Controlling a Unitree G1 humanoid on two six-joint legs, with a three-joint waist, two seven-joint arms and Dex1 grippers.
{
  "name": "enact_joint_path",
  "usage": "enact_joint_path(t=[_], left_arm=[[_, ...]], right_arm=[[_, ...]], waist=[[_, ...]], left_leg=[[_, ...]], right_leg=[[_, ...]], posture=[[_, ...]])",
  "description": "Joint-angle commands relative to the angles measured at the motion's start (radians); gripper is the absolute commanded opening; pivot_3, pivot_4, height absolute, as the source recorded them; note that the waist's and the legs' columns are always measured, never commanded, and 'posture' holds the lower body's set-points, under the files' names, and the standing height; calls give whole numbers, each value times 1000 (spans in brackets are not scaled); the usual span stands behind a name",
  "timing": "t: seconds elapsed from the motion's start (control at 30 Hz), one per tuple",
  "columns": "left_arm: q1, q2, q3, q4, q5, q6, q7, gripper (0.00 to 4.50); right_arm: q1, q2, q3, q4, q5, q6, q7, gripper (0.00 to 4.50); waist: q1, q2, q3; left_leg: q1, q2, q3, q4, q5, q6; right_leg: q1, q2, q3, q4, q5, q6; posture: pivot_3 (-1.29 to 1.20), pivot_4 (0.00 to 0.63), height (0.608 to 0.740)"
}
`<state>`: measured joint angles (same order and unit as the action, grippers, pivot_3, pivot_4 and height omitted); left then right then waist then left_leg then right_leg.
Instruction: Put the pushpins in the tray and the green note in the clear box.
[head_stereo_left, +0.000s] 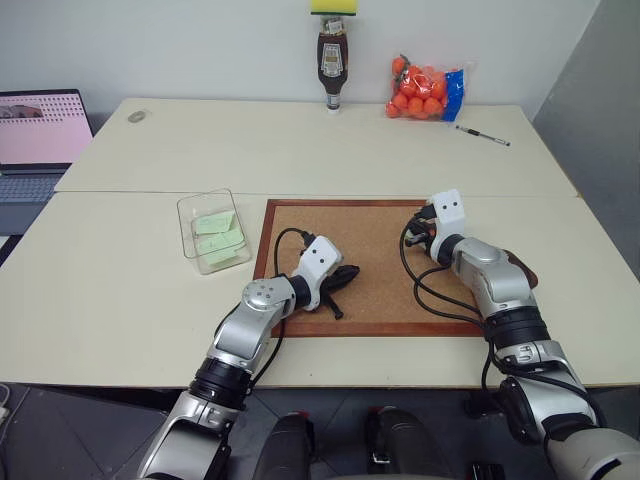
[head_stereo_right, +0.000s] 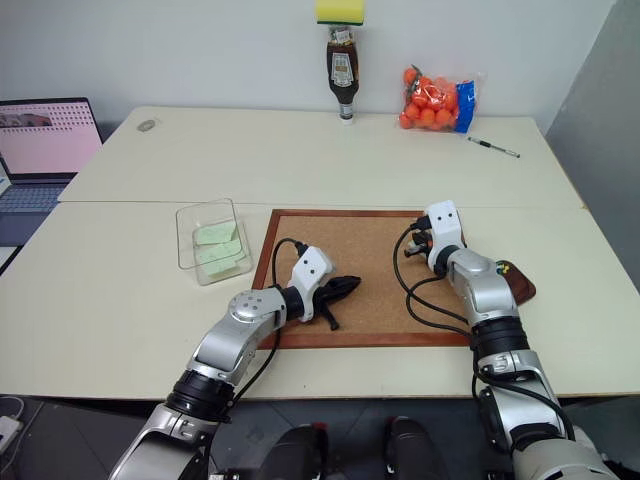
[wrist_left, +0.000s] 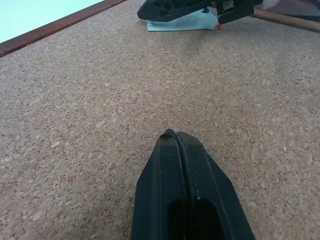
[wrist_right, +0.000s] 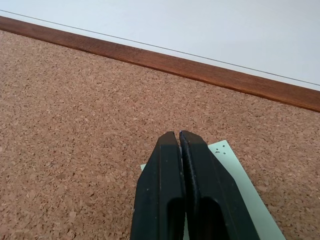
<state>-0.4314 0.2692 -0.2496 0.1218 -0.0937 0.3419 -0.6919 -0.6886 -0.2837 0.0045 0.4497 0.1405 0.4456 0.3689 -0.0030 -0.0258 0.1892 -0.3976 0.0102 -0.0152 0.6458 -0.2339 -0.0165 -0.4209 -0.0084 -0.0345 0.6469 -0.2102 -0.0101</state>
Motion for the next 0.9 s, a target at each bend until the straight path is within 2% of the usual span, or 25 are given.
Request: enact_joint_path(t=[0.03,0.63,0.83,0.9], left_arm=[[18,6,-21,2,13,13,-9,0],[15,2,-31,16,29,12,-8,0],[20,-3,-28,13,28,12,0,0],[22,-6,-27,14,26,11,3,0]], right_arm=[[-18,4,-36,-72,21,-19,-3,24],[69,18,-73,-317,50,25,-27,24],[149,-37,-164,-513,93,124,-54,24],[263,-86,-210,-654,91,192,-64,24]], waist=[[0,0,0],[-1,1,-1],[1,1,-1],[7,2,-1]], left_leg=[[0,0,0,0,0,0],[0,0,0,0,0,0],[0,0,0,0,0,0],[-1,0,-1,0,0,0]], right_leg=[[0,0,0,0,0,0],[0,0,0,0,0,0],[0,0,0,0,0,0],[0,0,-1,-1,0,0]], posture=[[0,150,740],[0,150,740],[0,150,740],[0,150,740]])
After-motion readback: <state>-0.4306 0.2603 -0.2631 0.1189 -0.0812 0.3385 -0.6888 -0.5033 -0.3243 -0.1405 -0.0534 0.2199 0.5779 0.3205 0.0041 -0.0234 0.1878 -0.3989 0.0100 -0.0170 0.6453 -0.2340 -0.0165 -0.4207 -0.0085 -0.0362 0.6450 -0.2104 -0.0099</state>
